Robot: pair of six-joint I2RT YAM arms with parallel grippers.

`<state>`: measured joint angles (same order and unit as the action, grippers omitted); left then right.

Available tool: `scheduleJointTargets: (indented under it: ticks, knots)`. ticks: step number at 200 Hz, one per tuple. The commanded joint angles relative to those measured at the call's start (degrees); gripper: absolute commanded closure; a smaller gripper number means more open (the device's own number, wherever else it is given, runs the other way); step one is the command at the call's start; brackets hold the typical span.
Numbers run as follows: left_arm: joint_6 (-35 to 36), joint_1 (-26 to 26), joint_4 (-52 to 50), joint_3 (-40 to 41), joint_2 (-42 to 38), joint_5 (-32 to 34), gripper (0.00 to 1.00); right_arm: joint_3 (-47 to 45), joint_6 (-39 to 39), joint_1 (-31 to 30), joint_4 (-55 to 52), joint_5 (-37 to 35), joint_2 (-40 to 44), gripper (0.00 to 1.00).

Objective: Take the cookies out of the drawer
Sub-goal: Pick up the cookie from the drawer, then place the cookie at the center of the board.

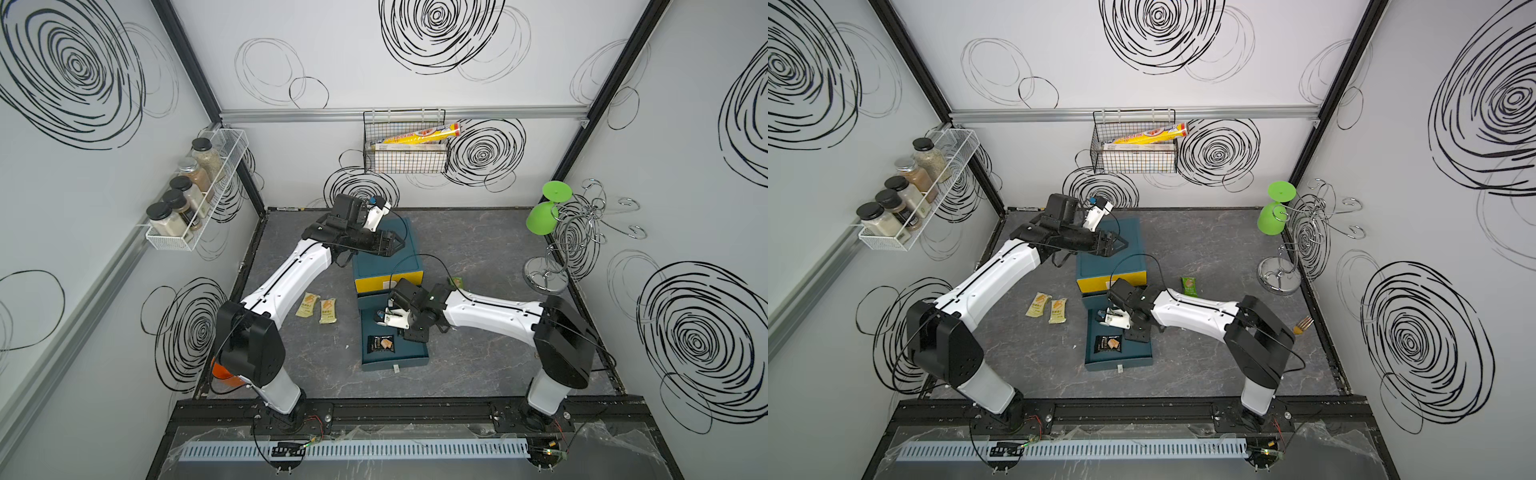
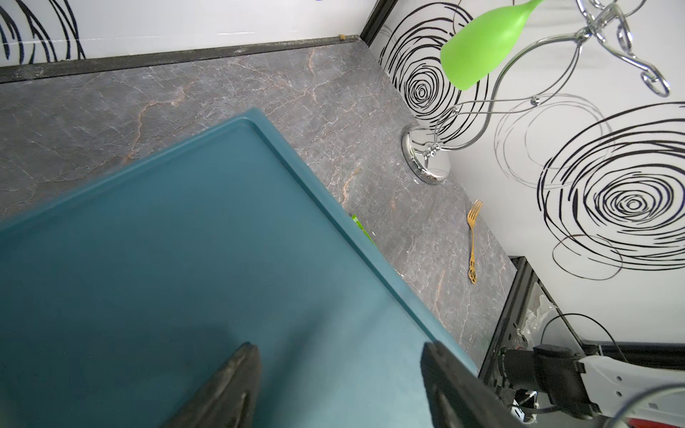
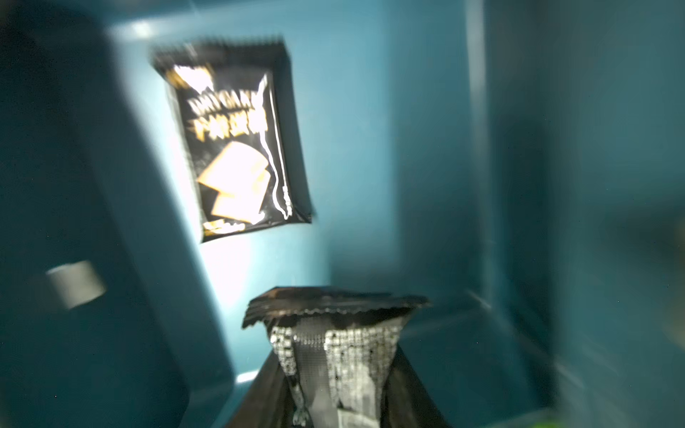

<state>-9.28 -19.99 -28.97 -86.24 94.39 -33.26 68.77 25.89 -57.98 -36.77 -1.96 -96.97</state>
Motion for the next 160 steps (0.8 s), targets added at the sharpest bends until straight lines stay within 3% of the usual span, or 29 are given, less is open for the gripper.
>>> scheduleJointTargets:
  ticks: [1, 53, 128, 160]
  knots:
    - [-0.89, 0.92, 0.81, -0.24, 1.37, -0.75, 0.24, -1.35, -1.52, 0.14, -0.05, 3.36, 4.92, 0.68]
    - [-0.85, 0.93, 0.50, -2.59, 2.38, -0.53, 0.24, -4.09, -6.49, 2.32, 0.81, 2.33, 16.11, 0.68]
    - [-1.72, 1.00, 2.50, -8.15, 0.82, -0.14, 0.15, -5.34, -18.84, 30.08, 1.50, 5.90, 15.69, 0.66]
    - [-2.14, 1.00, 1.64, -11.22, 1.41, 0.23, 0.13, -7.74, -24.37, 36.92, 1.40, 5.58, 10.26, 0.66]
